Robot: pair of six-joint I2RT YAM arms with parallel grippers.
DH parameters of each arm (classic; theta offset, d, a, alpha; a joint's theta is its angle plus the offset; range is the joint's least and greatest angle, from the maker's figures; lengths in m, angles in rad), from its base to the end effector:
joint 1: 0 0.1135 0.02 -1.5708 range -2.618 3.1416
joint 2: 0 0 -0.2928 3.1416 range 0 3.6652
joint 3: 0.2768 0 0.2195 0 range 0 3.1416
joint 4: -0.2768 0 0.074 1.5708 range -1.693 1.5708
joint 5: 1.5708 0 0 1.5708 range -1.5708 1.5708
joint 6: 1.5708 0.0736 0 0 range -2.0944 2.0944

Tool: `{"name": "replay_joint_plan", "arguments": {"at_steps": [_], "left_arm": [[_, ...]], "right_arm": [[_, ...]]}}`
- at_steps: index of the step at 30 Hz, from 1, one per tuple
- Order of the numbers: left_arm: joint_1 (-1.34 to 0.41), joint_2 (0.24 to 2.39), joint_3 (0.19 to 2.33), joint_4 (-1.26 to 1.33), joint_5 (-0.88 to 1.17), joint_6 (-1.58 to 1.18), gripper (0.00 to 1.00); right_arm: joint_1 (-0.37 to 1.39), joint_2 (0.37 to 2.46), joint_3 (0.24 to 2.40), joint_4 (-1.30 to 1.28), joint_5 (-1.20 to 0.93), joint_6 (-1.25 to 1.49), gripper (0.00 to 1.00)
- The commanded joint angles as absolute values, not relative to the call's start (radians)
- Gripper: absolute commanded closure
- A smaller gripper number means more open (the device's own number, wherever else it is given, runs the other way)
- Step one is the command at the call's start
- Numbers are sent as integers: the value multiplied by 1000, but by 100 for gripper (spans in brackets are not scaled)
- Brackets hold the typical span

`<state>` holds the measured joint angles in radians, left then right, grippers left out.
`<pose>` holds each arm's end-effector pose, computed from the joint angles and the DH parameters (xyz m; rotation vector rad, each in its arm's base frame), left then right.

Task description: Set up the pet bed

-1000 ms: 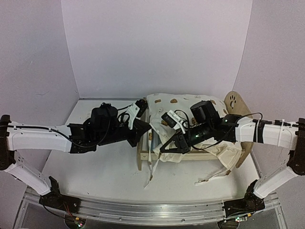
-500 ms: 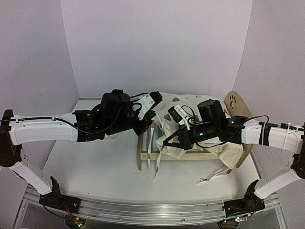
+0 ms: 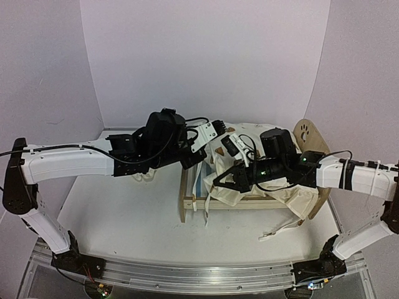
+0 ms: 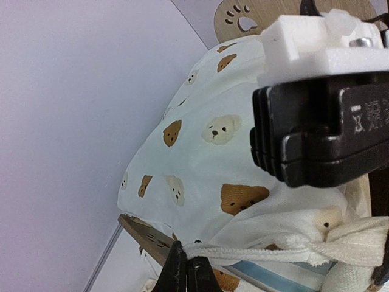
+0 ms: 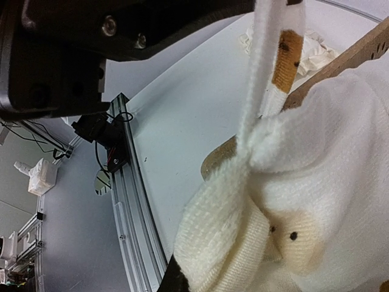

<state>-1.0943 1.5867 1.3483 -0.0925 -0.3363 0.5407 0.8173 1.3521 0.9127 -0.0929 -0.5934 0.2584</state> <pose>0.1957 -0.3263 0.3681 1.2086 1.4439 -0.0594 0.1680 0.2392 0.2953 -0.9892 2.0350 1.2379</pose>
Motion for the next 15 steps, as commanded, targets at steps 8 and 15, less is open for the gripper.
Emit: {"name": "replay_joint_plan", "arguments": {"at_steps": [8,15], "left_arm": [[-1065,1631,1567,-19,-460,683,100],[-1059,1621,1520,-18,-422,671,100]], "right_arm": [[822,1391,908,-153,-650,270,100],[818,1398,901,-152,-650,270,100]]}}
